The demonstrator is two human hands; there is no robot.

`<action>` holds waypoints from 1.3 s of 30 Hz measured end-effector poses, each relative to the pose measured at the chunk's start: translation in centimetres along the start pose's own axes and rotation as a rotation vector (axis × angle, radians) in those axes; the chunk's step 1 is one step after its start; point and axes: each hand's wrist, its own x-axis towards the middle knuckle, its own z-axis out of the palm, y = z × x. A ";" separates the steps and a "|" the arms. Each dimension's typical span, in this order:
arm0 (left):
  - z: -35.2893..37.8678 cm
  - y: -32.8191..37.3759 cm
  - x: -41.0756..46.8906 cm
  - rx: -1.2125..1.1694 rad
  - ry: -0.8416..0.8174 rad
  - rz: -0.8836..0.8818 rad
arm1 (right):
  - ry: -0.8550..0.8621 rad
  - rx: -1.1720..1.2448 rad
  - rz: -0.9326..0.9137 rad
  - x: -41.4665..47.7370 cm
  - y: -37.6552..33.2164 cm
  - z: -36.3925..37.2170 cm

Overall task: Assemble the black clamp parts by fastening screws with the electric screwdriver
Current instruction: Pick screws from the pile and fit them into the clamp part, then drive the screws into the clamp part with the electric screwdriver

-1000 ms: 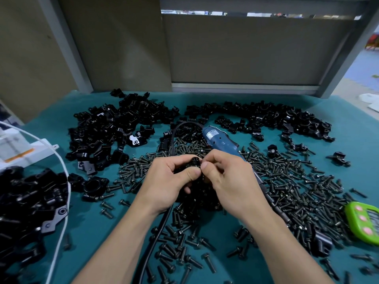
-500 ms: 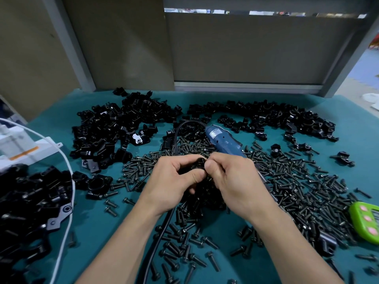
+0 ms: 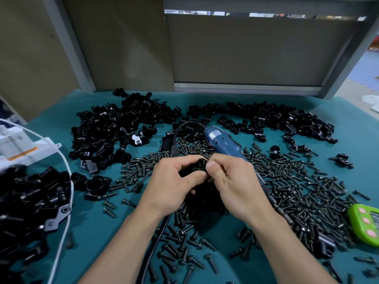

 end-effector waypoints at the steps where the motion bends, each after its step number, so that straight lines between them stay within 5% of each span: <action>1: 0.1 0.1 0.0 -0.008 -0.011 0.014 | 0.015 -0.008 0.017 0.1 0.0 0.1; 14: 0.7 -0.2 0.0 0.034 0.068 0.009 | 0.092 -0.147 0.118 0.2 -0.6 0.3; 17: 0.6 -1.0 0.0 0.050 0.174 -0.056 | 0.262 -0.508 0.142 0.7 -1.0 -0.6; 20: 0.3 -1.5 0.4 0.017 0.228 -0.086 | 0.098 -0.783 0.373 1.8 -0.7 -1.2; 27: -1.3 -1.1 0.9 -0.281 0.422 -0.132 | -0.084 -0.652 0.405 4.8 -0.3 -2.5; 29: -2.4 -0.9 1.1 -0.414 0.541 -0.155 | 0.010 -0.621 0.342 5.0 0.0 -3.7; 33: -3.3 -1.0 1.8 -0.530 0.686 -0.193 | 0.350 -0.185 0.248 5.1 0.0 -6.5; 36: -2.7 -1.0 1.5 -0.398 0.654 -0.194 | 0.557 0.146 0.283 5.4 -0.7 -7.7; 39: -1.7 -1.0 1.0 -0.174 0.514 -0.172 | 0.568 0.586 0.390 5.6 -0.9 -7.4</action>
